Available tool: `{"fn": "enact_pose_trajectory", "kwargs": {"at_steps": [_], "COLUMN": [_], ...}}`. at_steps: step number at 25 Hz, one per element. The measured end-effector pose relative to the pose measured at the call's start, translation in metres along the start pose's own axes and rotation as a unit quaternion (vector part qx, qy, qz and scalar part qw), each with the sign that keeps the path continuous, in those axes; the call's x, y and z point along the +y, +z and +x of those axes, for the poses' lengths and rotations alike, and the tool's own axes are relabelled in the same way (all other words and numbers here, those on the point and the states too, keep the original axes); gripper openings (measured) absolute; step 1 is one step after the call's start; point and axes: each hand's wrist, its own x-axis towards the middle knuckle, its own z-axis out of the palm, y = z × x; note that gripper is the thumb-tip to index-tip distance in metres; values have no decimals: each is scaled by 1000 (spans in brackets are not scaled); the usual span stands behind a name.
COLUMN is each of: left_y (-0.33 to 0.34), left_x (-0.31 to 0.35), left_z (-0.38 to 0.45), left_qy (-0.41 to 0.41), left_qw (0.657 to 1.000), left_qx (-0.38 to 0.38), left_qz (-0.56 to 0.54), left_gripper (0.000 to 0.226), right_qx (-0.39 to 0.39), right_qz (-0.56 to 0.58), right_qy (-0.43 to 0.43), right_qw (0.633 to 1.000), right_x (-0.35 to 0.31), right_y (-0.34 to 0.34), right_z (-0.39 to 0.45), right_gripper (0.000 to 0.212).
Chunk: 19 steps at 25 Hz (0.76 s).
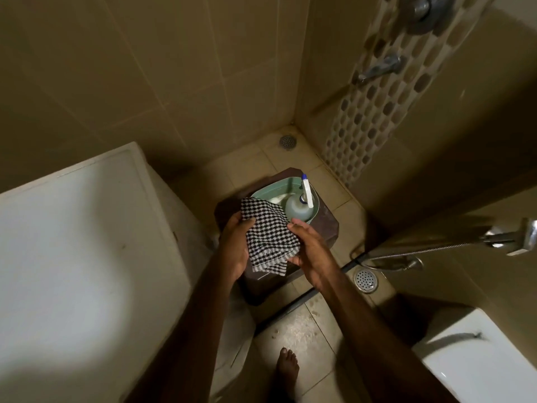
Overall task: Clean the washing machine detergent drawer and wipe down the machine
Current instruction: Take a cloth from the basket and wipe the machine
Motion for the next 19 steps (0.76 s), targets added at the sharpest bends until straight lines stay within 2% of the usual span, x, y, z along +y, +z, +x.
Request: {"fn": "enact_pose_trajectory", "kwargs": {"at_steps": [3, 6, 8, 15, 19], "left_y": [10, 15, 20, 23, 11], "left_x": [0, -6, -10, -22, -33], "left_z": [32, 63, 77, 108, 123], "left_qy": [12, 45, 55, 41, 70], "left_qw": [998, 987, 980, 957, 953], "left_qx": [21, 27, 34, 52, 55], "left_qz": [54, 150, 186, 281, 289], "left_gripper": [27, 43, 52, 61, 58], "right_qx": [67, 143, 163, 143, 130], "right_qz": [-8, -78, -125, -310, -365], "right_qy": [-28, -77, -115, -199, -202], "right_qw": [997, 984, 972, 919, 899], "right_x": [-1, 8, 13, 17, 16], "right_y": [4, 9, 14, 30, 36], "right_z": [40, 79, 98, 136, 143], "right_gripper": [33, 35, 38, 55, 61]}}
